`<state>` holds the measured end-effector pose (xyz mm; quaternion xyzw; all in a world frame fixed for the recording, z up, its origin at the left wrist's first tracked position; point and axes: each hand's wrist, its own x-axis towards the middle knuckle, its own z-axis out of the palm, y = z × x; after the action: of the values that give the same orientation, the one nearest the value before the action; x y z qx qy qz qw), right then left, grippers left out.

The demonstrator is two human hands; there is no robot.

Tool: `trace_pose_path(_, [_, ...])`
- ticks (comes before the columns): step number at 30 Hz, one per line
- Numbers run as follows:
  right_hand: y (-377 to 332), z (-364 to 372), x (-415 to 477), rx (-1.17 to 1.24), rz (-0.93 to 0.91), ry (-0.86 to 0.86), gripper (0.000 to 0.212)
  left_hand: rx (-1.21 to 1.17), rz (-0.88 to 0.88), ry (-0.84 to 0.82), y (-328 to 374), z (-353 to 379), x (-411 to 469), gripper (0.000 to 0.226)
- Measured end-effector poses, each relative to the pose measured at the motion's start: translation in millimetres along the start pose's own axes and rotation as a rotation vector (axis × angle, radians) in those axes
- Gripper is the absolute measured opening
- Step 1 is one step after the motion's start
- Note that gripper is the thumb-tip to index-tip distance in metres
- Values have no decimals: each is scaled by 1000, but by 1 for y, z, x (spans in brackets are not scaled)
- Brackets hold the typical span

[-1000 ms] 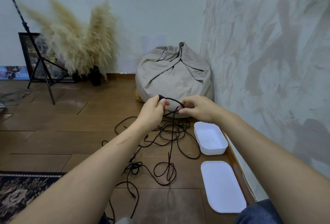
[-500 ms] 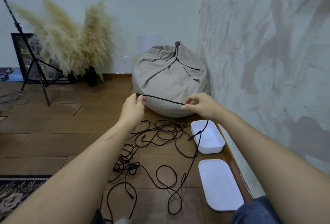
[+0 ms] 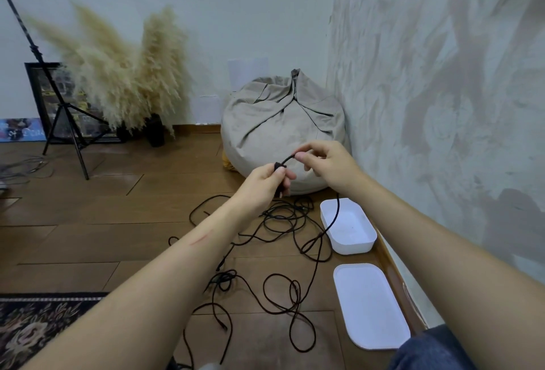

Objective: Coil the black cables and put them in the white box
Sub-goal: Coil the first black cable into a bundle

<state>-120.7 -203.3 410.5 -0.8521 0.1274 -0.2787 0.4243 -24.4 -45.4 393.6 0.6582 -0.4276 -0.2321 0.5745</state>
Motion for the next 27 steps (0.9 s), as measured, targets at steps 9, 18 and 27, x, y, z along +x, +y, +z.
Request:
trace_pose_path(9, [-16,8,-7,310,96,-129,16,-443,91,-115,51,13,-2,20])
trace_pose_path(18, [-30,38,-12,-100,19,-428,20,-220,111,355,29,-2,9,22])
trace_pose_path(27, [-37,15,-5,-277,-17,-457,16,249,78,277,-3,2,10,22])
